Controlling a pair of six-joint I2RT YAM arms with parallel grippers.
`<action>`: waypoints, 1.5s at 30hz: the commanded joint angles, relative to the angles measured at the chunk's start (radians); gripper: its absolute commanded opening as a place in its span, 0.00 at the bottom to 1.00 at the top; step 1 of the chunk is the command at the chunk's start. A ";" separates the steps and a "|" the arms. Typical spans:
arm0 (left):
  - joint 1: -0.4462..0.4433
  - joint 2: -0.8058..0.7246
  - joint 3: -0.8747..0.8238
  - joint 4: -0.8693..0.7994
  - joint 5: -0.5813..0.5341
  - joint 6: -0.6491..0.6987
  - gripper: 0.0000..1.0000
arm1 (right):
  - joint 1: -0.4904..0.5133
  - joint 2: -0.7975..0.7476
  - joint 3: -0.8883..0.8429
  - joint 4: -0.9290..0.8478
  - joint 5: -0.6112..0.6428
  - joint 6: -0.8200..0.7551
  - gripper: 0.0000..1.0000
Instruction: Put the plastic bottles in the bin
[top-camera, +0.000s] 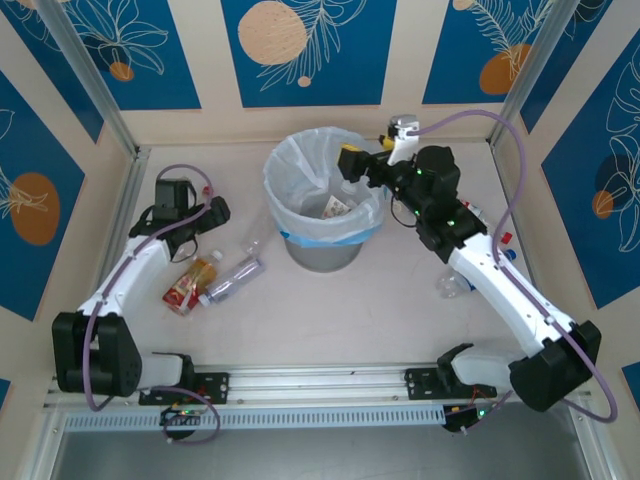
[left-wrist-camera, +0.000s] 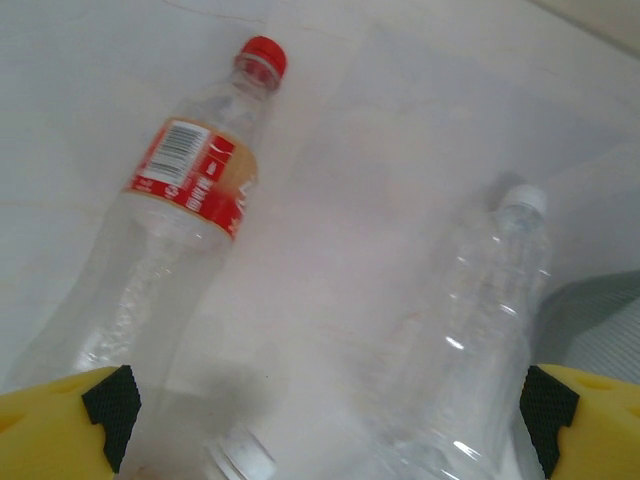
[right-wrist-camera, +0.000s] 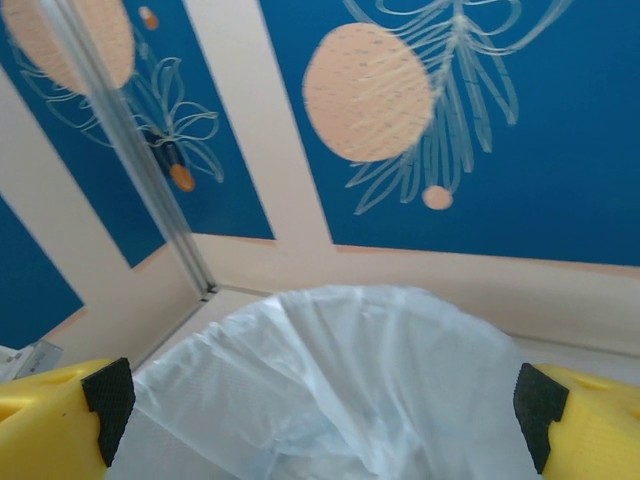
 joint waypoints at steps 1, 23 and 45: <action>0.008 0.045 0.063 -0.062 -0.101 0.067 0.99 | -0.033 -0.067 -0.055 -0.069 0.050 0.044 0.99; 0.121 0.488 0.389 -0.266 -0.021 0.348 0.99 | -0.268 -0.292 -0.339 -0.296 0.131 0.354 0.99; 0.120 0.919 0.995 -0.601 0.013 0.447 0.99 | -0.292 -0.328 -0.334 -0.369 0.140 0.374 1.00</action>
